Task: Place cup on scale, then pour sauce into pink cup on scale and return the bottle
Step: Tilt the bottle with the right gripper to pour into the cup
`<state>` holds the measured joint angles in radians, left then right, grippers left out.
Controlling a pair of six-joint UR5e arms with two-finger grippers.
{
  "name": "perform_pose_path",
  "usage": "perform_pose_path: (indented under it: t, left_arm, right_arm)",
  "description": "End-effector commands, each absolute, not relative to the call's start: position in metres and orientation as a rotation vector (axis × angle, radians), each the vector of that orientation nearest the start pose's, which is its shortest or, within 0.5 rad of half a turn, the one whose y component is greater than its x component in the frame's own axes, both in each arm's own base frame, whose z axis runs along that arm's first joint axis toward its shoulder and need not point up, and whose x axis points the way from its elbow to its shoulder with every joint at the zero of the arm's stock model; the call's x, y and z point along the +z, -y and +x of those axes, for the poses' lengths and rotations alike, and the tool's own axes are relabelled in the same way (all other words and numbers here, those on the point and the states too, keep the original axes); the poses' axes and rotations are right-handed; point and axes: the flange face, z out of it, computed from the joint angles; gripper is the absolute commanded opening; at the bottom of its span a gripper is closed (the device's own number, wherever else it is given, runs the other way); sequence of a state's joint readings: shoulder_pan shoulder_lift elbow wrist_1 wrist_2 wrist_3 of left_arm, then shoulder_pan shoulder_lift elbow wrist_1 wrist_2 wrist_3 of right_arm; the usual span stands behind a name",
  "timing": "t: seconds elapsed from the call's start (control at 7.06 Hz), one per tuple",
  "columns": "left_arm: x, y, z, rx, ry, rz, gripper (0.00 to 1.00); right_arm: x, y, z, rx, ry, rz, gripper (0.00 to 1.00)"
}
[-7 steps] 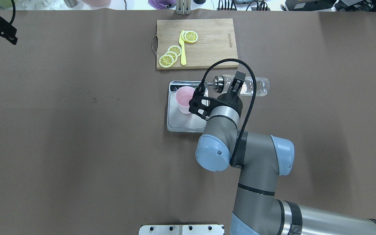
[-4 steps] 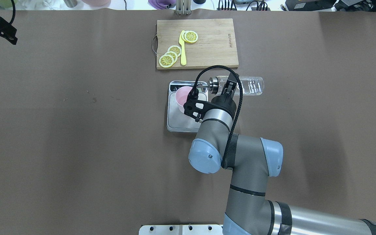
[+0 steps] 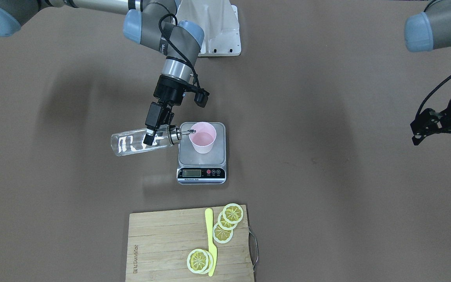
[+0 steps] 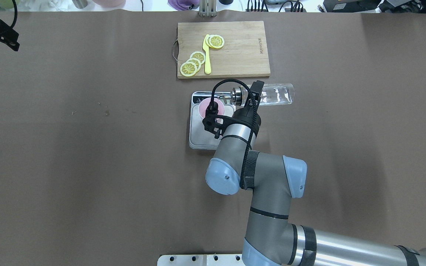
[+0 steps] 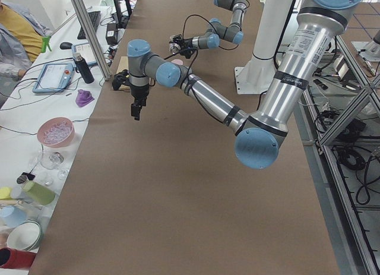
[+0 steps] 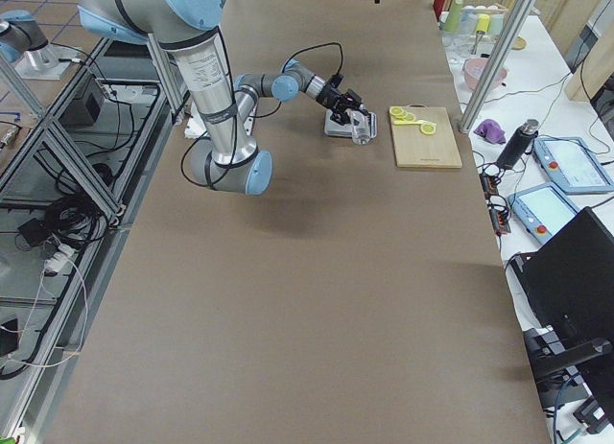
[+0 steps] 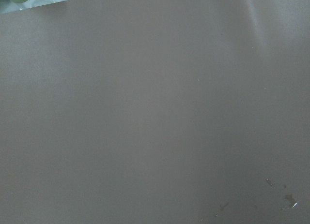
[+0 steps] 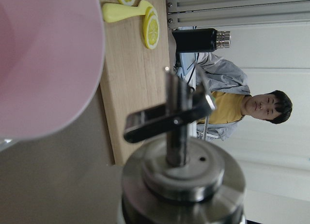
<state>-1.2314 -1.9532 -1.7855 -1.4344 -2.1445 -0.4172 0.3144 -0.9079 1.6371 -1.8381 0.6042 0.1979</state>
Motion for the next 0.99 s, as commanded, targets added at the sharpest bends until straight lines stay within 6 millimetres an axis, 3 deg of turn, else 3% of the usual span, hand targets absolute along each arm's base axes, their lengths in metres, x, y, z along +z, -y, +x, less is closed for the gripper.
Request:
perform_pose_path:
  t: [0.0,0.28,0.57,0.85]
  left_arm:
    - [0.367,0.601,0.128,0.057,-0.688,0.208,0.98]
    - [0.367,0.600,0.128,0.057,-0.688,0.208,0.98]
    - [0.368,0.599,0.127,0.057,-0.688,0.208,0.98]
    - [0.370,0.600,0.127,0.056,-0.687,0.203,0.98]
  right_arm:
    - [0.237,0.412,-0.568,-0.808,-0.540,0.942,0.00]
    - [0.237,0.410,-0.568,-0.845,-0.607,0.935,0.00]
    - [0.222,0.410,-0.570,-0.872,-0.654,0.916,0.00]
    - [0.226,0.410,-0.569,-0.895,-0.678,0.906,0.00]
